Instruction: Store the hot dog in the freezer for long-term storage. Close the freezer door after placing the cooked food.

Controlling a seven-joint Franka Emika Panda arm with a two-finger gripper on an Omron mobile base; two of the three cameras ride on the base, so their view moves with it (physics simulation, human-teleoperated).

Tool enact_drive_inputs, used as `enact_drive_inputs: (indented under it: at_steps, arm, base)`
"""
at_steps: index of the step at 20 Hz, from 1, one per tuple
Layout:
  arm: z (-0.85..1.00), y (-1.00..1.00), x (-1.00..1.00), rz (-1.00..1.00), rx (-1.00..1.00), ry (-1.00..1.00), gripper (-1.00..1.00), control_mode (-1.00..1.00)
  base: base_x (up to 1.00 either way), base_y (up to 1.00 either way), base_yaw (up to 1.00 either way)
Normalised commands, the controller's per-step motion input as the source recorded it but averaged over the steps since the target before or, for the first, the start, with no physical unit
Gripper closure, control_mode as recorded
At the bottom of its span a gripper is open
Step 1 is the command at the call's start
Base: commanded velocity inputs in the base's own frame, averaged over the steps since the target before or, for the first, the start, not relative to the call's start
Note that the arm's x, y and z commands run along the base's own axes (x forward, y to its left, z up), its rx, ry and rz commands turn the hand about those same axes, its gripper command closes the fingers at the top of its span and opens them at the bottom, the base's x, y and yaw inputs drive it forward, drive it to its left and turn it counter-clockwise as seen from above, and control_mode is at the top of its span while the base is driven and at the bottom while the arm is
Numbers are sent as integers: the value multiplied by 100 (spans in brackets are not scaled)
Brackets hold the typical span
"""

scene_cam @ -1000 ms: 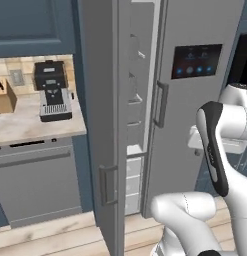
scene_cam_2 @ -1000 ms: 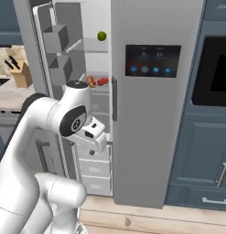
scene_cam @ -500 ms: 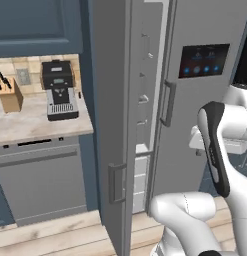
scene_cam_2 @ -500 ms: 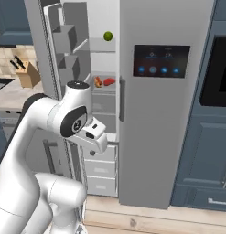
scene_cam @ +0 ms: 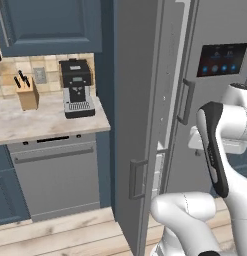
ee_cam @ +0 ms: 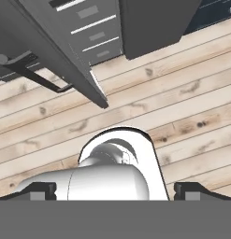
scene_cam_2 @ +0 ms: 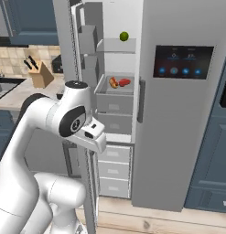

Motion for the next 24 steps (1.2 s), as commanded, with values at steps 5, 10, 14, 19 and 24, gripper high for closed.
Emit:
enact_drive_inputs:
  at_steps: [5,10,14,19,24]
  arm:
    - [0,4,0,-4,0,-1,-100,-100]
    - [0,51,13,-27,-3,-20,-100,-100]
    - [1,70,34,-30,-9,-20,-100,-100]
    - [0,63,50,-32,-11,-8,-100,-100]
    - [-12,47,65,-29,-32,-2,-100,-100]
  base:
    - [0,0,0]
    - [0,0,0]
    - [0,0,0]
    - [0,0,0]
    - [0,0,0]
